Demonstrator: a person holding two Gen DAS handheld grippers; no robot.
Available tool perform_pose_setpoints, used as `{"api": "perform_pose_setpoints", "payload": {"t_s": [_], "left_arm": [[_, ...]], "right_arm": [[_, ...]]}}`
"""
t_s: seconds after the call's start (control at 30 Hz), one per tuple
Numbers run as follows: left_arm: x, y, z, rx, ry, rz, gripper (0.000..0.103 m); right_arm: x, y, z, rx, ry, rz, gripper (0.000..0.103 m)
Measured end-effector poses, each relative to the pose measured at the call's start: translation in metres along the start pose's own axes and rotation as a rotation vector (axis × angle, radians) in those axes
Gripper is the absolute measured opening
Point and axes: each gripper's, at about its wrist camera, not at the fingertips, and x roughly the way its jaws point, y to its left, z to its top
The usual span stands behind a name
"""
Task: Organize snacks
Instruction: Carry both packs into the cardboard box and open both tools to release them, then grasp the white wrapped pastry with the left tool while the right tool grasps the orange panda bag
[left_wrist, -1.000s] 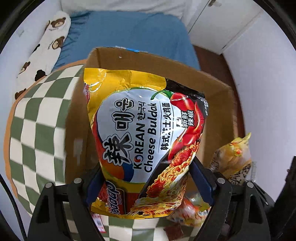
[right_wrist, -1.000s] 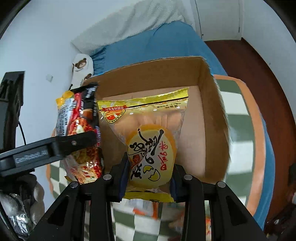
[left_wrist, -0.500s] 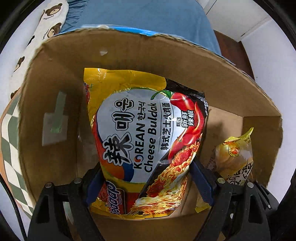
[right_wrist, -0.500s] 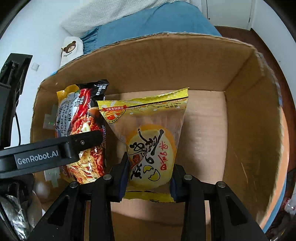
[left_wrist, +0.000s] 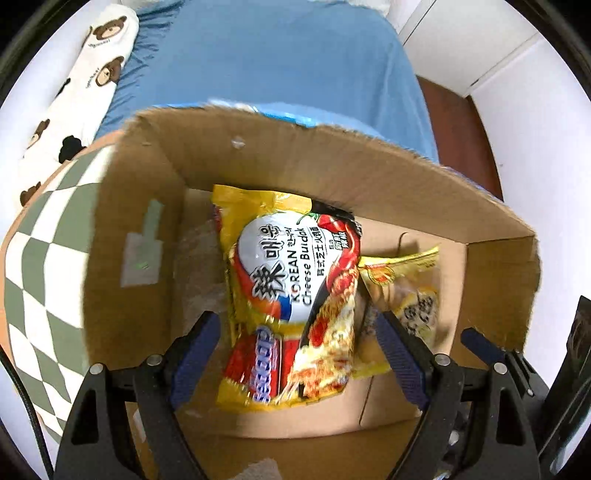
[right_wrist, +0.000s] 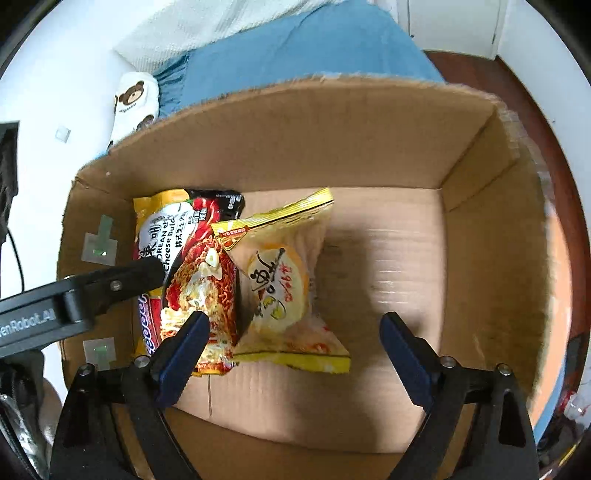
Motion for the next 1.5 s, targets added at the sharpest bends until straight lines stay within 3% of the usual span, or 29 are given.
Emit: {"api": "perform_pose_setpoints", "payload": {"t_s": [0.37,0.53,0.7,0.93,1.17,1.33,1.5], "left_arm": [[-0.1,0.003,-0.076,0.034,-0.249,0.019,0.086],[-0.132,0.007,-0.099,0.067,-0.309,0.014,0.086],[-0.156,0.011,-0.132,0.079,-0.36,0.022,0.086],[-0.12,0.046,-0.184,0.053,-0.297,0.093,0.086],[-0.03,0.111,-0.255,-0.049,-0.056,0.141,0.086],[0.023,0.139,-0.278,-0.116,0.05,0.172,0.086],[0.041,0.139,-0.284,-0.166,0.095,0.151,0.086]], "right_arm": [[-0.097,0.016,-0.055,-0.04,-0.199,-0.05,0.095],[-0.141,0.019,-0.088,-0.04,-0.261,-0.039,0.095],[-0.156,0.016,-0.129,0.005,-0.267,-0.008,0.095],[-0.121,-0.019,-0.2,0.142,-0.142,0.027,0.095],[-0.066,-0.068,-0.262,0.309,-0.003,0.005,0.095],[-0.034,-0.087,-0.282,0.369,0.056,-0.031,0.094],[0.001,-0.085,-0.284,0.377,0.106,-0.063,0.088]]}}
